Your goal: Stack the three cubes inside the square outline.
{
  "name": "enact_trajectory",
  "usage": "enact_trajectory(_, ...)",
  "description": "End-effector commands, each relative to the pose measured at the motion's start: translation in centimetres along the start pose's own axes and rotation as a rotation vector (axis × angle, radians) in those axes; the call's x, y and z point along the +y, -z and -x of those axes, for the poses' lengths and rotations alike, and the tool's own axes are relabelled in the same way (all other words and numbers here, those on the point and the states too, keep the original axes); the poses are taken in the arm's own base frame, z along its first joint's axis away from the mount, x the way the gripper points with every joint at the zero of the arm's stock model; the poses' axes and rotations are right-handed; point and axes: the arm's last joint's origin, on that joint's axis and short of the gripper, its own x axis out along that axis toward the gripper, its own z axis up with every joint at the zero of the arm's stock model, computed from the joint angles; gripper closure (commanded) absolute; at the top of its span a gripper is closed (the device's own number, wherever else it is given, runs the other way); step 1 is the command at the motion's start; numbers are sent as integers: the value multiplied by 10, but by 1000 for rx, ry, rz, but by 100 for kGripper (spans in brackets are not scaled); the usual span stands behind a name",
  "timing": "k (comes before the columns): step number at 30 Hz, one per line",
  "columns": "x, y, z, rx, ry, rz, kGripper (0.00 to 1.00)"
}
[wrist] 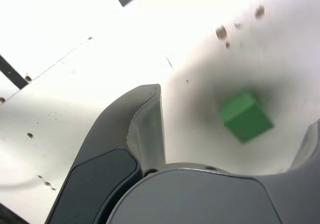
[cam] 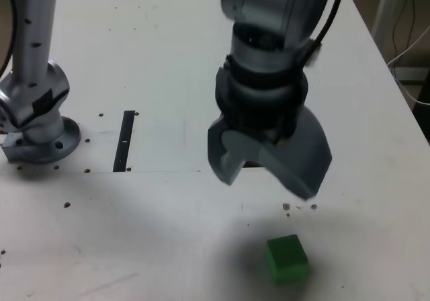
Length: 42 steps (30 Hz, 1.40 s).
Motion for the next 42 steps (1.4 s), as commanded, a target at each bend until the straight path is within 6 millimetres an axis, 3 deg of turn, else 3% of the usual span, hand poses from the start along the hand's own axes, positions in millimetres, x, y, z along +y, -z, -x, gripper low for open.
enact_trajectory(1, -4, -6, -2, -4, -6, -57, 0)
enact_trajectory(16, -30, -39, -20, -7, -59, -431, 1)
enact_trajectory(30, -56, -47, -51, 59, -73, -513, 4)
enact_trajectory(42, -62, -64, -68, 83, -71, -516, 14)
